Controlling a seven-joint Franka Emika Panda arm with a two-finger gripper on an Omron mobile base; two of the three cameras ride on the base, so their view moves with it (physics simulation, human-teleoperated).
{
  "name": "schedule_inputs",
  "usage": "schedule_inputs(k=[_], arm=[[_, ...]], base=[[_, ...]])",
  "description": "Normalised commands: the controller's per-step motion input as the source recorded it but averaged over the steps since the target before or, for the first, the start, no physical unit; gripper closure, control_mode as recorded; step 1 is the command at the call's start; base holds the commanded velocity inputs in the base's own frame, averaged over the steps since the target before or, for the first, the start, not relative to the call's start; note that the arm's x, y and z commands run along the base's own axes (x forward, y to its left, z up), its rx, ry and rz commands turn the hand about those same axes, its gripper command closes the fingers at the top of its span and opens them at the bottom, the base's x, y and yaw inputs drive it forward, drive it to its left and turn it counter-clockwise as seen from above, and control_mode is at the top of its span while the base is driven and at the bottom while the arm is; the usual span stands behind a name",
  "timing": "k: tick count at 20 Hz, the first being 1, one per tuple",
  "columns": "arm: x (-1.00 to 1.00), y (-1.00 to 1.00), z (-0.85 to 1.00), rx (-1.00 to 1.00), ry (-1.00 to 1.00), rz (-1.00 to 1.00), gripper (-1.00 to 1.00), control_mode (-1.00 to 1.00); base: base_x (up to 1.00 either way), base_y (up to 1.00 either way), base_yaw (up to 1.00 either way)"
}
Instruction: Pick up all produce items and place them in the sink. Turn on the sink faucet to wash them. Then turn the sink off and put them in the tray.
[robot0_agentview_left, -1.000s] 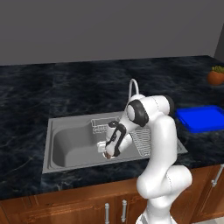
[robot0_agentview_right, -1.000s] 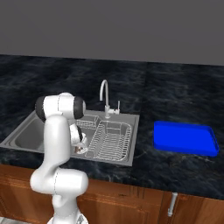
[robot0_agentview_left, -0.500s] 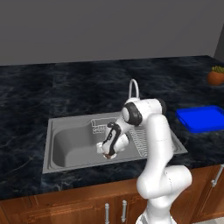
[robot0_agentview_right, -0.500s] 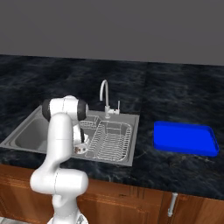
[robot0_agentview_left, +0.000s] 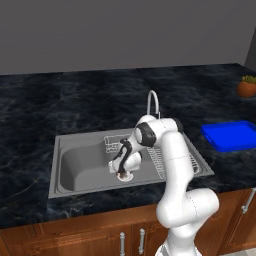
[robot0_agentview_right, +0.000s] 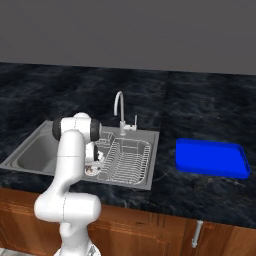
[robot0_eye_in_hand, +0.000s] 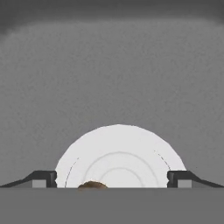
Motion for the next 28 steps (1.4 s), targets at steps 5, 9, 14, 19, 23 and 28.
schedule_inputs(k=[5, 9, 14, 19, 23, 28], arm=[[-0.16, 0.00, -0.20, 0.00, 0.00, 0.00, -1.00, -1.00], [-0.50, 0.01, -0.03, 0.00, 0.00, -0.01, -1.00, -1.00], [-0.48, 0.01, 0.00, 0.00, 0.00, -0.02, -1.00, -1.00], [-0.26, 0.08, -0.04, 0.00, 0.00, -0.01, -1.00, -1.00], [-0.02, 0.29, -0.18, 0.00, 0.00, 0.00, 1.00, -1.00], [0.00, 0.19, -0.08, -0.01, -0.01, 0.00, 1.00, -1.00]], base=[[0.00, 0.00, 0.00], [0.00, 0.00, 0.00], [0.00, 0.00, 0.00], [0.00, 0.00, 0.00], [0.00, 0.00, 0.00], [0.00, 0.00, 0.00]])
